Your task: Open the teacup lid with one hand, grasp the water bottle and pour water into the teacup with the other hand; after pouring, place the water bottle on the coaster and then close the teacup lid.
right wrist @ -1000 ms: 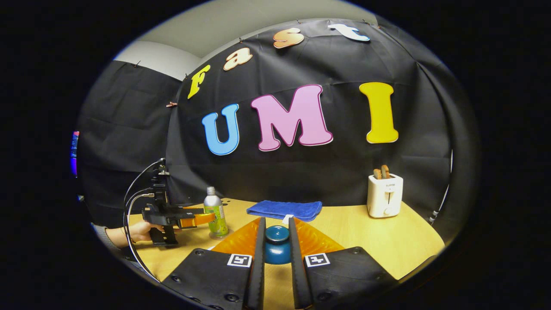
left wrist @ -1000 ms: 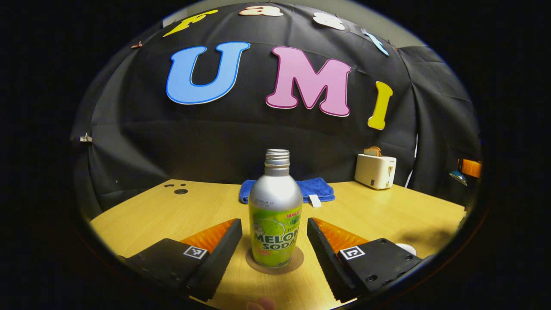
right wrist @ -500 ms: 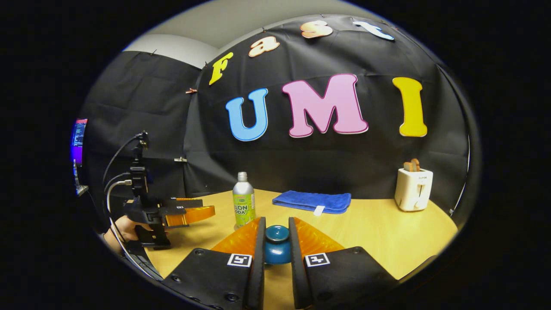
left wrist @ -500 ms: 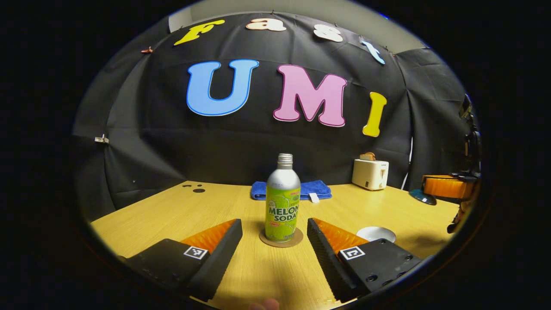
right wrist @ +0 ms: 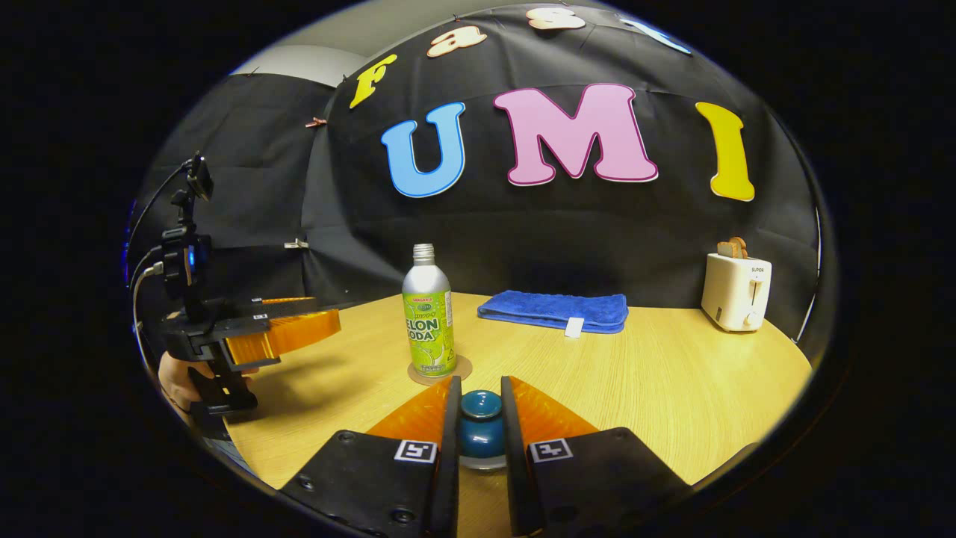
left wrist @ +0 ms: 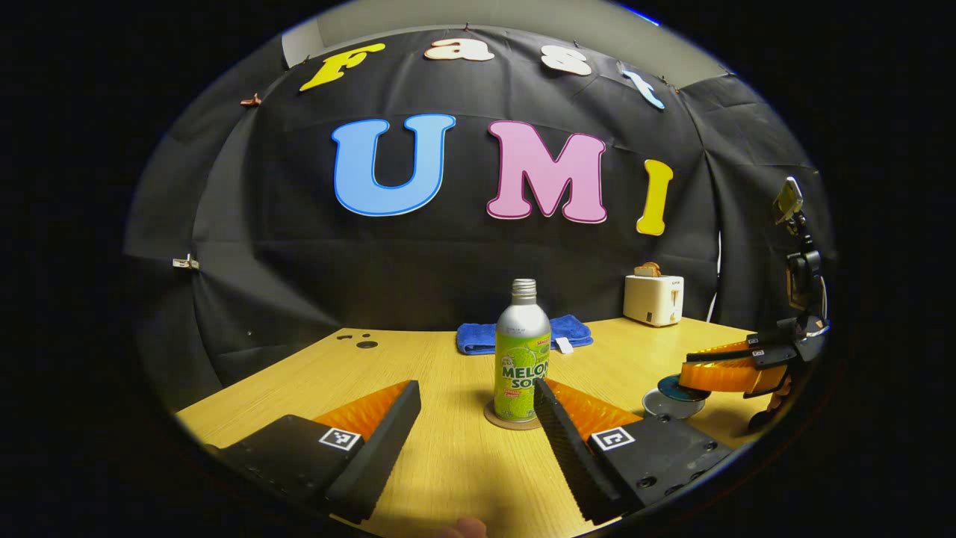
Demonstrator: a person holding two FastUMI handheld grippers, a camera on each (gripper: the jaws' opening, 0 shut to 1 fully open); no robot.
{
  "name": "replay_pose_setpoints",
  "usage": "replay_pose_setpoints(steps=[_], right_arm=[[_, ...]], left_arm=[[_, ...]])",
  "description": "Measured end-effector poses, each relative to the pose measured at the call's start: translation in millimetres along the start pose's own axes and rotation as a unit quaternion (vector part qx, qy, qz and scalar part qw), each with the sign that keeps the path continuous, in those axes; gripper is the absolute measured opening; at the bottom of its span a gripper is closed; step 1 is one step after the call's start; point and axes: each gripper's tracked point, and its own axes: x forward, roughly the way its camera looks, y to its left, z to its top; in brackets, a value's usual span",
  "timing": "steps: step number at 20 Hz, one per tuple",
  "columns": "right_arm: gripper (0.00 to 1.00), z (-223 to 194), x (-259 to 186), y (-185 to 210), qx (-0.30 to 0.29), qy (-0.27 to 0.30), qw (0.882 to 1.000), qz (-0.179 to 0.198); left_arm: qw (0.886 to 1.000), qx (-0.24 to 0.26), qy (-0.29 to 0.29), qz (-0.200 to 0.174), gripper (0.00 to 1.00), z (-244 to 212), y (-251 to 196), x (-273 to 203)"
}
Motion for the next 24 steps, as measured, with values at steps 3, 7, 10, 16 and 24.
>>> replay_pose_setpoints(steps=[3, 7, 10, 16, 24], right_arm=[[0.3, -6, 3, -2, 0.001, 0.01, 1.0, -0.001], [0.3, -12, 5, -4, 0.003, 0.018, 1.0, 0.004], [0.3, -19, 8, -4, 0.003, 0.029, 1.0, 0.005], [0.33, -25, 7, -1, -0.004, 0.038, 0.999, 0.008], [0.87, 32, -33, -10, 0.005, -0.037, 0.999, 0.013]], left_arm=[[1.0, 0.0, -0.002, -0.005, 0.96, 3, -6, -2], [1.0, -0.004, 0.002, -0.016, 0.96, 2, -14, 1], [1.0, -0.009, 0.007, -0.016, 0.96, -3, -14, 3], [1.0, -0.01, 0.006, -0.01, 0.96, -1, -10, 2], [1.0, -0.019, 0.001, -0.016, 0.96, 2, -19, 0]])
